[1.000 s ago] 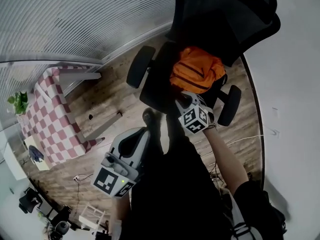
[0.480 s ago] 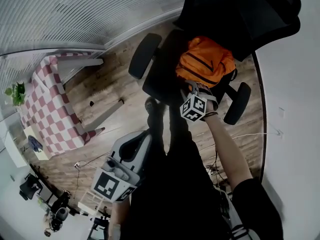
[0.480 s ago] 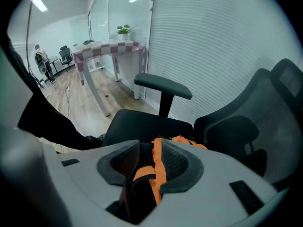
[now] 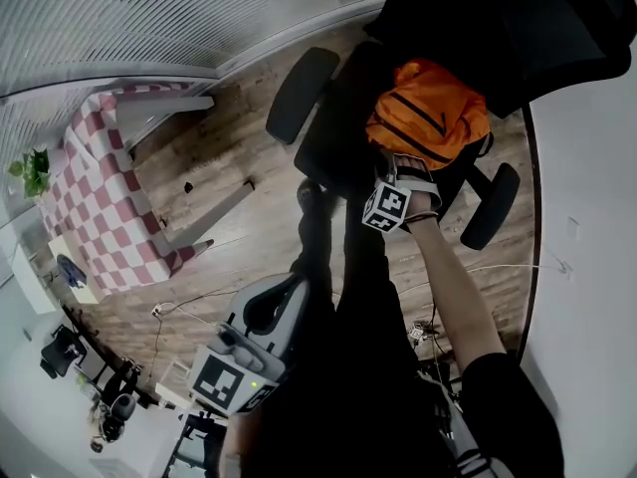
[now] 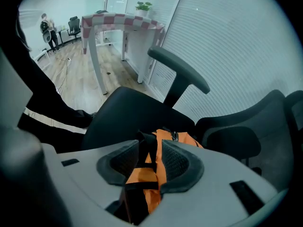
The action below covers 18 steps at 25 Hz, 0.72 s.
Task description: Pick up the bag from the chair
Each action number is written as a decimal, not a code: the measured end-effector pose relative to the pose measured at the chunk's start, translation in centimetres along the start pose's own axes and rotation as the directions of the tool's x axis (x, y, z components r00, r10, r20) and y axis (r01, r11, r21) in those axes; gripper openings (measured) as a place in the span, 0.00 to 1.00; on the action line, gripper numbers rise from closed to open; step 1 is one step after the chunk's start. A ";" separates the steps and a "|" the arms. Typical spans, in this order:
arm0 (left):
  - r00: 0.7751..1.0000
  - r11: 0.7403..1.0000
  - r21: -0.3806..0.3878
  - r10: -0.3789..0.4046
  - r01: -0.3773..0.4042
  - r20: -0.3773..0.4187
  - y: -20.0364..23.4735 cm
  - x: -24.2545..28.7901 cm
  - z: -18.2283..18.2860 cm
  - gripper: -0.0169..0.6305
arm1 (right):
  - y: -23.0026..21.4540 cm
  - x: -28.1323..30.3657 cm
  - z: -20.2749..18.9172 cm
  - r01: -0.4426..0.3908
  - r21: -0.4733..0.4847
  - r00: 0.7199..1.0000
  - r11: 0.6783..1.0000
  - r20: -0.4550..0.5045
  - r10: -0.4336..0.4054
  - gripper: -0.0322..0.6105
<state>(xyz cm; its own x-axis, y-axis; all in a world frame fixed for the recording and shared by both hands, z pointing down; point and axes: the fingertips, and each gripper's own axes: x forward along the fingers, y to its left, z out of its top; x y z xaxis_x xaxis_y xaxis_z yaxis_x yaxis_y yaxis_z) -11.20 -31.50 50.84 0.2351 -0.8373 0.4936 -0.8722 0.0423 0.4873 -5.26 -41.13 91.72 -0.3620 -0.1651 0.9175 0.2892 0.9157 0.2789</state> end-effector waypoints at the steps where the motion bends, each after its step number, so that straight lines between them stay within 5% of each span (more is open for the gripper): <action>1: 1.000 1.000 -0.006 -0.001 0.001 0.002 -0.1 -0.1 0.0 0.08 | 0.2 0.4 -0.1 0.004 -0.011 1.000 1.000 -0.010 -0.004 0.29; 6: 1.000 1.000 -0.029 -0.006 0.007 0.020 -0.1 -0.2 0.2 0.08 | -0.2 1.8 0.3 0.046 -0.040 0.998 0.998 -0.030 -0.048 0.29; 11: 1.000 0.999 -0.038 0.012 -0.011 0.029 0.4 -0.6 0.2 0.08 | -1.6 1.8 1.0 0.096 -0.050 0.994 0.994 -0.038 -0.098 0.15; 18: 1.000 1.000 -0.005 0.018 -0.018 0.023 0.7 -1.0 0.1 0.08 | -2.4 -0.2 1.3 0.164 -0.015 0.986 0.986 -0.018 -0.164 0.09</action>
<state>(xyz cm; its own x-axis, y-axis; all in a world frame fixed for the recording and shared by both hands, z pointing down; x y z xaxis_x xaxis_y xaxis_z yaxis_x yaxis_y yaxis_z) -12.13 -30.67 50.57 0.2093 -0.8486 0.4860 -0.8741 0.0605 0.4820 -7.05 -42.77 90.50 -0.3882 -0.3197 0.8643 0.2393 0.8708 0.4295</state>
